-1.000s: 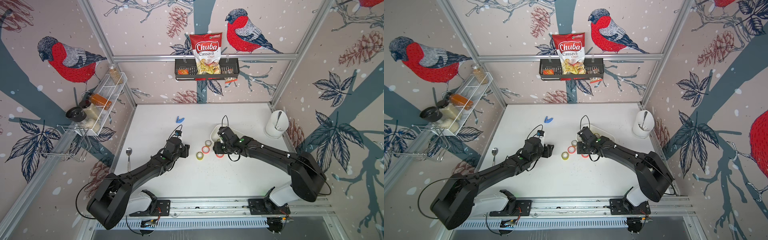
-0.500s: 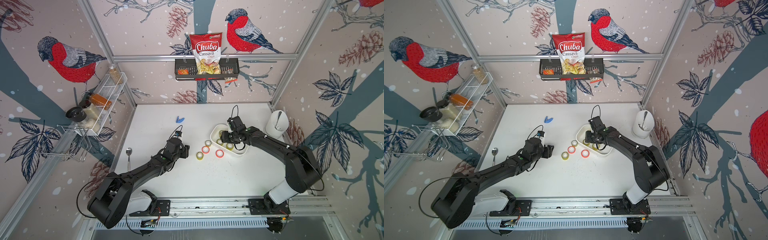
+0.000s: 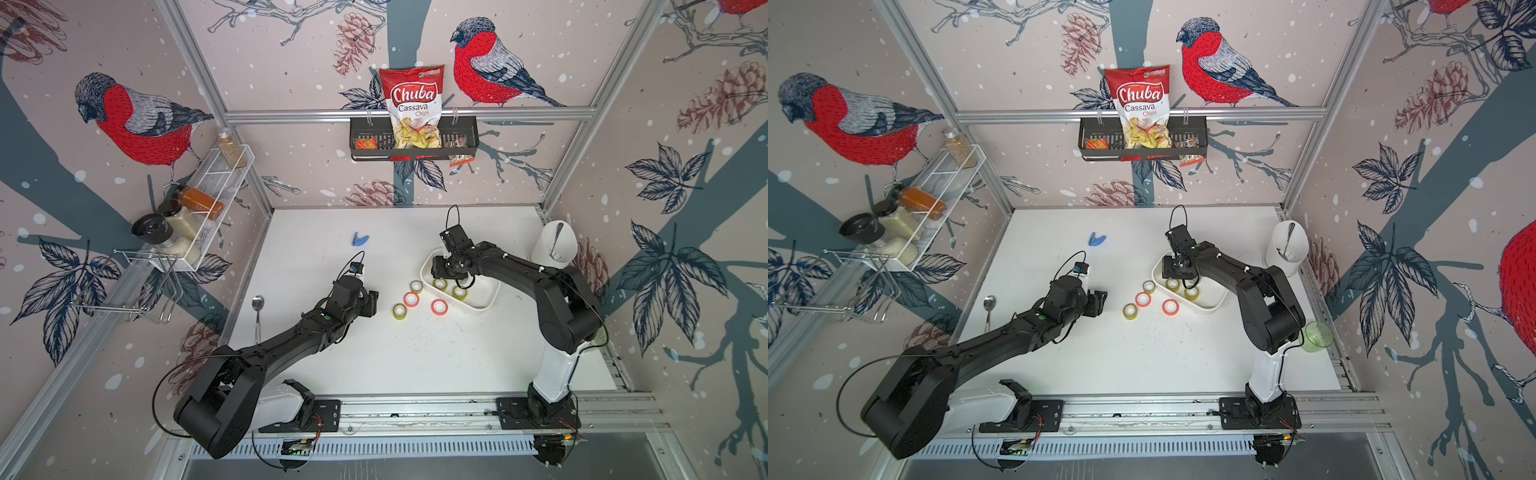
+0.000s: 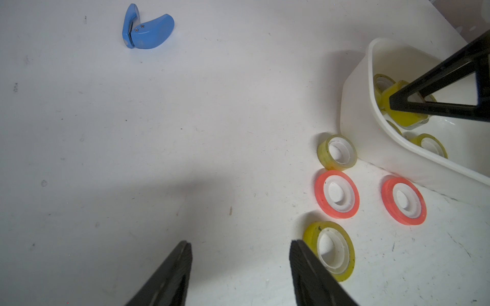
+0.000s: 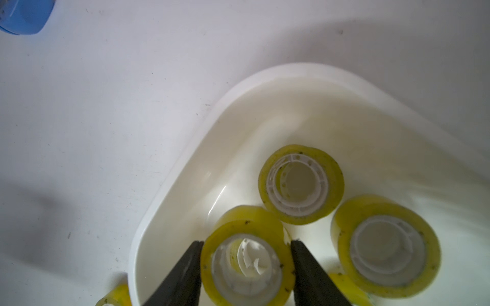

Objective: Put the transparent tape into the storage box
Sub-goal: Place the tape in the storage box.

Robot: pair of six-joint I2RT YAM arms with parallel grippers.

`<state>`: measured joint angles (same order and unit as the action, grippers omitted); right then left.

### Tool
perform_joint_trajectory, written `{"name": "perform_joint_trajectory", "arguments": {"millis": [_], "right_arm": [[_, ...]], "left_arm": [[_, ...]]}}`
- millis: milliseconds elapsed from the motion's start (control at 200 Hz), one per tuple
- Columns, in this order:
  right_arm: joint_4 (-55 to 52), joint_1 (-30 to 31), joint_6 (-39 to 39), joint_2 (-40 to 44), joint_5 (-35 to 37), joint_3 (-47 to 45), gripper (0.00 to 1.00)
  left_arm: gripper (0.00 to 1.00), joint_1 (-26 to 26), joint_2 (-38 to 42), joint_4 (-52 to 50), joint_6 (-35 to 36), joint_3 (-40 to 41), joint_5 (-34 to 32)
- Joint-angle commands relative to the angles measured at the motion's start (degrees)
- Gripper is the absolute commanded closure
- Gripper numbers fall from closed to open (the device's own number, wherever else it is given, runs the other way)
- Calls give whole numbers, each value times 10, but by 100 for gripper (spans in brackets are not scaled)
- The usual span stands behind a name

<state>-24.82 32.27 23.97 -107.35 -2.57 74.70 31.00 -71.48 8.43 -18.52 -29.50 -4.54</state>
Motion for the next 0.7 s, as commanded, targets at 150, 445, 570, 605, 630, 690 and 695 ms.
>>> {"name": "perform_joint_trajectory", "arguments": {"millis": [150,445,570,605,630,690,695], "right_arm": [[-19,19,-9,-39,27,29,44],[-32,30,-7,-52,51,46,36],[-36,38,-5,-36,66,45,35],[-39,42,-5,-29,72,44,35],[-41,44,-4,-23,77,43,35],[-44,50,-2,-7,86,39,34],[-44,51,-1,-6,87,38,34]], "left_arm": [[36,-2,0,11,5,1,1],[36,-3,3,11,4,2,1],[36,-3,2,12,4,4,1],[36,-3,3,12,4,4,1],[36,-3,3,12,4,4,2],[36,-3,3,12,4,4,5],[36,-3,3,12,4,4,5]]}}
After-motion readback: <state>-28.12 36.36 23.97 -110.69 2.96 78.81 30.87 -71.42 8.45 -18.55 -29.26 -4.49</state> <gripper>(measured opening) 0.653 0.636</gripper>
